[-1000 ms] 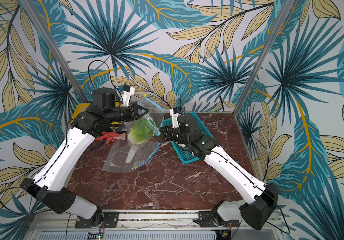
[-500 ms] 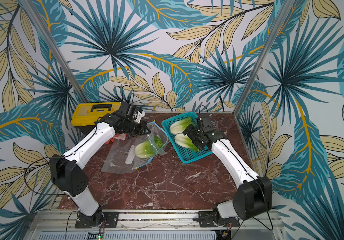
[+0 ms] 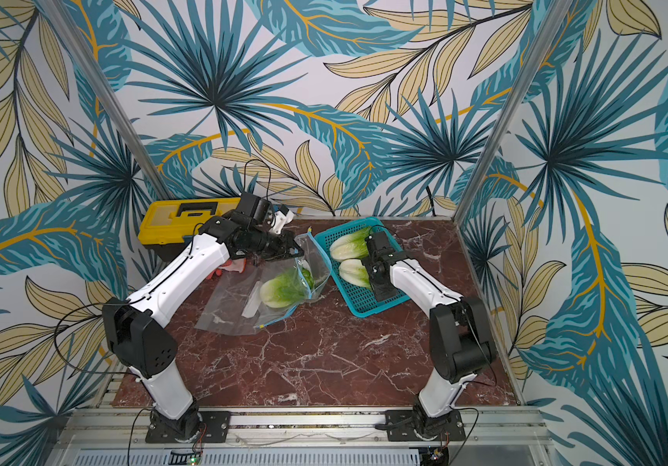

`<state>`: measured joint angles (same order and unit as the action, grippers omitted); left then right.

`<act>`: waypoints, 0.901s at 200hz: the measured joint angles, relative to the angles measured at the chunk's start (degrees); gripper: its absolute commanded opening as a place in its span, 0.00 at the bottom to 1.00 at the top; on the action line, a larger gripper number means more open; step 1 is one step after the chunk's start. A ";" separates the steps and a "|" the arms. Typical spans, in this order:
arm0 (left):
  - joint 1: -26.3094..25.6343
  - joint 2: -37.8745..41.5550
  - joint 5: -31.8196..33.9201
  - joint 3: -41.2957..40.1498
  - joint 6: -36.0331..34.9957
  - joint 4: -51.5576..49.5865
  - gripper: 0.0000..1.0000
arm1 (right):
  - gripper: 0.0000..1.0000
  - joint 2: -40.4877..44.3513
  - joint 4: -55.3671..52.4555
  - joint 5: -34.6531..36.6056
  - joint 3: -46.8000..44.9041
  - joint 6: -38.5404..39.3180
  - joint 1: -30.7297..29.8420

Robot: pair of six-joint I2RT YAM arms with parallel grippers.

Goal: Put the chinese cabbages into a zipper bag and zip it
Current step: Pick up the Chinese cabbage from the basket.

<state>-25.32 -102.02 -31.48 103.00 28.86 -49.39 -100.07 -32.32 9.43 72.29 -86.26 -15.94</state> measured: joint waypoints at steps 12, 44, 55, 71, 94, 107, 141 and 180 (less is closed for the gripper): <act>-0.15 0.20 -0.20 0.17 0.02 0.11 0.00 | 0.95 -2.95 1.14 0.04 0.72 -2.16 0.00; -0.22 0.55 -0.26 0.07 0.07 0.00 0.00 | 0.60 -6.93 5.07 2.16 3.04 -4.92 0.11; -0.22 0.79 -0.24 -0.11 0.07 -0.02 0.00 | 0.40 -6.47 5.88 2.78 3.02 -4.94 0.00; -0.22 1.18 0.02 -0.46 0.02 -0.04 0.00 | 0.20 -4.72 6.62 4.39 2.82 -2.54 -0.31; -0.13 1.31 0.26 -0.55 0.00 -0.09 0.00 | 0.10 -1.01 6.36 6.67 2.60 2.95 -0.39; 0.11 1.31 0.35 -0.63 -0.04 -0.09 0.00 | 0.10 2.29 6.40 7.72 2.60 8.26 -0.28; 0.66 1.31 0.33 -0.63 -0.13 -0.13 0.00 | 0.07 12.20 5.31 6.54 5.42 26.69 -0.52; 0.68 1.31 0.17 -0.66 0.07 -0.15 0.00 | 0.03 21.46 1.90 5.68 12.55 47.52 -11.41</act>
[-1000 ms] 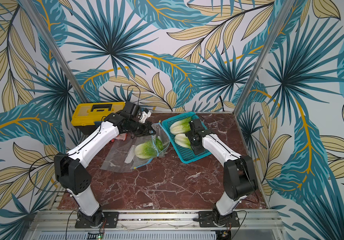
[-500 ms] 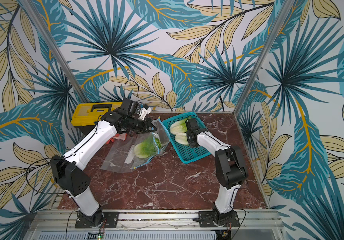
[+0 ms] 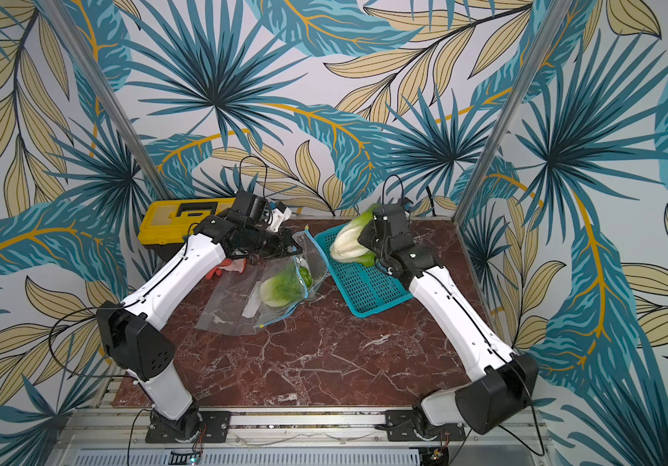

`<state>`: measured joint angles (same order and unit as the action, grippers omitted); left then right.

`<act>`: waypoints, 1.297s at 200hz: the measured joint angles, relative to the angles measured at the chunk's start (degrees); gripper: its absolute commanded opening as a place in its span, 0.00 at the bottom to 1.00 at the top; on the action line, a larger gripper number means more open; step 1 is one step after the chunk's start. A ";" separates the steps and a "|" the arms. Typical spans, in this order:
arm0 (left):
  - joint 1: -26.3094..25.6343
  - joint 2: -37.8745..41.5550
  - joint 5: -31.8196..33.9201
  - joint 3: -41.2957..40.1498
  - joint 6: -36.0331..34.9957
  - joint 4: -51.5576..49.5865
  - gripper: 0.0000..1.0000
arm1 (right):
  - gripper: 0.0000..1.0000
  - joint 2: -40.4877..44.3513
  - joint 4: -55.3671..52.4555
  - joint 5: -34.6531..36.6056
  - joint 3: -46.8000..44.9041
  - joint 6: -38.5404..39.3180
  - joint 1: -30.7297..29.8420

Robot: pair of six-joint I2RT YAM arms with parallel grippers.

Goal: Put the chinese cabbages into a zipper bag and zip it
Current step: Pick up the Chinese cabbage from the basket, then place the Chinese cabbage in the zipper food storage bag.

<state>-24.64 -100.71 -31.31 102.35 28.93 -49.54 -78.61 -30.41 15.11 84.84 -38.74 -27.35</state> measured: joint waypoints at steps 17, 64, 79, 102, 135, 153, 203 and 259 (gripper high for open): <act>0.04 0.17 0.22 -0.68 0.35 0.13 0.00 | 0.01 2.01 -0.09 1.01 1.20 4.98 -7.54; 0.04 1.86 1.68 -3.13 2.36 -0.04 0.00 | 0.00 -2.21 2.08 9.62 3.02 13.40 -16.76; 0.04 2.75 2.05 -3.13 2.86 -0.02 0.00 | 0.00 -5.35 2.64 12.17 2.67 15.52 -18.53; 0.46 3.37 3.87 -3.13 3.56 -1.99 0.00 | 0.00 -6.86 4.50 15.13 -0.85 17.03 -20.96; -0.72 3.08 3.48 -2.40 4.55 -1.84 0.00 | 0.00 -6.80 4.42 14.62 -6.03 17.46 -23.02; -2.32 1.92 3.23 -0.70 4.98 -2.34 0.00 | 0.00 -6.80 4.42 13.73 -7.76 18.01 -23.17; -4.42 -1.99 3.72 4.17 5.18 -5.11 0.00 | 0.00 -6.69 3.02 5.38 -9.07 19.58 -21.77; -6.56 -3.06 2.82 4.72 4.39 -5.84 0.00 | 0.00 -6.32 4.04 -13.07 -11.69 18.16 -12.33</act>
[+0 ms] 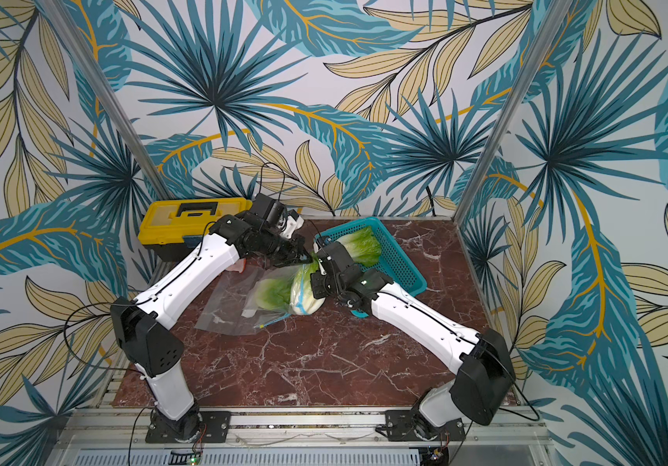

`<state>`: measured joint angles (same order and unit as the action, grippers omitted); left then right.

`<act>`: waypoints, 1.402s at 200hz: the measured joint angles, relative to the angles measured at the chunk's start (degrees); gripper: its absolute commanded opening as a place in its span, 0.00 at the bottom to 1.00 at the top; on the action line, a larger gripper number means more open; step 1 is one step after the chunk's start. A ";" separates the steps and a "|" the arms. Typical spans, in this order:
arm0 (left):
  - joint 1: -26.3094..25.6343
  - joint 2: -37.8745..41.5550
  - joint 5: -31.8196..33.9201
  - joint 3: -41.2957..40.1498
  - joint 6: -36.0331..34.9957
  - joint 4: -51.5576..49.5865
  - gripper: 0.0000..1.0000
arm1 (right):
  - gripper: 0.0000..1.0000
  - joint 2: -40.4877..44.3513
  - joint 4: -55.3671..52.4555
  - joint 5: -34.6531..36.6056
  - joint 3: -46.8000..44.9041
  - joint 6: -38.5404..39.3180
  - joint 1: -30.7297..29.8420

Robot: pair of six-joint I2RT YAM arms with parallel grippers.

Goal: Put the chinese cabbages into a zipper bag and zip it
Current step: Place the Chinese cabbage in the zipper food storage bag.

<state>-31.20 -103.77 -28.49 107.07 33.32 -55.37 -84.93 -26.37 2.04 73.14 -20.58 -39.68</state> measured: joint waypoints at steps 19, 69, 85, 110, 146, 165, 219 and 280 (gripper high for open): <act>-1.05 0.50 -0.81 -1.60 -1.20 1.55 0.00 | 0.00 0.00 0.66 -7.39 -0.13 -1.73 3.98; -1.22 2.73 0.44 -4.85 -3.56 2.49 0.05 | 0.00 0.48 2.27 -20.72 -2.62 -0.92 7.82; -0.55 3.10 0.55 -4.85 -3.54 1.97 0.05 | 0.00 2.12 3.34 -22.80 -4.96 0.72 8.24; -0.46 3.15 0.28 -4.83 -3.50 1.51 0.01 | 0.00 4.70 3.56 -24.98 -6.47 3.63 8.63; -0.28 3.15 0.17 -4.81 -3.48 1.51 0.00 | 0.00 5.38 3.17 -27.04 -7.17 6.60 9.86; -0.07 3.21 0.15 -4.81 -3.43 1.55 0.00 | 0.00 7.28 3.15 -27.93 -9.09 7.58 11.96; 0.17 4.94 0.26 -5.03 -2.86 2.97 0.00 | 0.00 15.69 1.99 -25.00 -10.80 7.56 16.13; 0.28 4.85 0.37 -4.63 -1.92 2.82 0.00 | 0.00 14.49 -0.76 -27.52 -9.40 10.82 13.33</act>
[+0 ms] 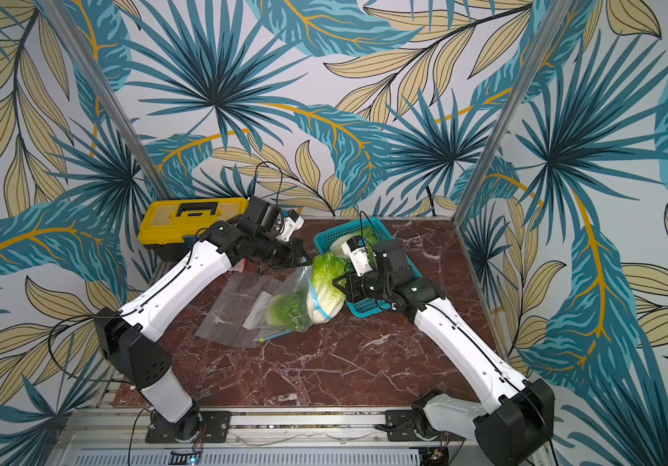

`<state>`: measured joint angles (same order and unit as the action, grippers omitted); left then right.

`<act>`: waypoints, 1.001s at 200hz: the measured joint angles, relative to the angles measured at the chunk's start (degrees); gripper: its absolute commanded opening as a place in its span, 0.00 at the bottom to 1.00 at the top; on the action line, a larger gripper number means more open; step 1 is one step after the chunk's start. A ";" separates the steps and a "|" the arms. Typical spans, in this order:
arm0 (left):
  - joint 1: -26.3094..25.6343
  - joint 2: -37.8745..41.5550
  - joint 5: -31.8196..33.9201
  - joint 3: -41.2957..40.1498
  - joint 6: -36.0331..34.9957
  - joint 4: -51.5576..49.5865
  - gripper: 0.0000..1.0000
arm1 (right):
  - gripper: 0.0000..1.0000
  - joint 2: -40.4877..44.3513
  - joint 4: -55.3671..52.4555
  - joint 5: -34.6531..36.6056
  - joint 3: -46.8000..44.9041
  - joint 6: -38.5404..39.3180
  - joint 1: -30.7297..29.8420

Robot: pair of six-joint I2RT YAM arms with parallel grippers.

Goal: Put the chinese cabbages into a zipper bag and zip it
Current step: Place the Chinese cabbage in the zipper food storage bag.

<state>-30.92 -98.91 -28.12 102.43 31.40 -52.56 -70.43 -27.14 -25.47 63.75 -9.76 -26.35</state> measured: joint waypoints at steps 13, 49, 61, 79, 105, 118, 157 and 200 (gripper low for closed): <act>0.11 -0.96 -0.11 1.11 0.35 -0.85 0.00 | 0.00 -1.16 -0.31 -0.39 0.42 1.07 -1.09; 0.09 -4.00 -0.81 4.63 1.07 -3.67 0.00 | 0.00 -7.17 -2.64 0.98 4.42 3.37 -4.17; -0.28 -4.59 -0.74 4.87 1.16 -3.89 0.00 | 0.00 -9.20 -2.91 1.64 5.42 3.10 -4.66; -0.85 -4.87 -0.66 4.87 1.18 -3.96 0.00 | 0.00 -10.84 -2.95 2.58 5.99 1.44 -4.94; -2.45 -4.92 -0.90 4.87 0.94 -3.78 0.00 | 0.05 -12.96 -3.19 3.76 8.20 -4.48 -5.77; -2.62 -4.92 -1.49 4.76 0.48 -3.61 0.00 | 0.15 -13.86 -2.93 3.96 9.09 -8.48 -6.29; -1.81 -3.58 -2.99 1.99 -1.95 -2.29 0.00 | 0.47 -15.87 -1.73 0.09 9.94 -18.99 -6.97; 2.73 -1.40 -6.97 0.94 -2.40 -0.13 0.00 | 0.59 -14.36 0.74 -6.58 10.10 -24.83 -6.54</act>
<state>-28.18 -100.31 -35.09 103.37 28.99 -52.69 -84.79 -26.39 -32.05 73.84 -34.59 -32.88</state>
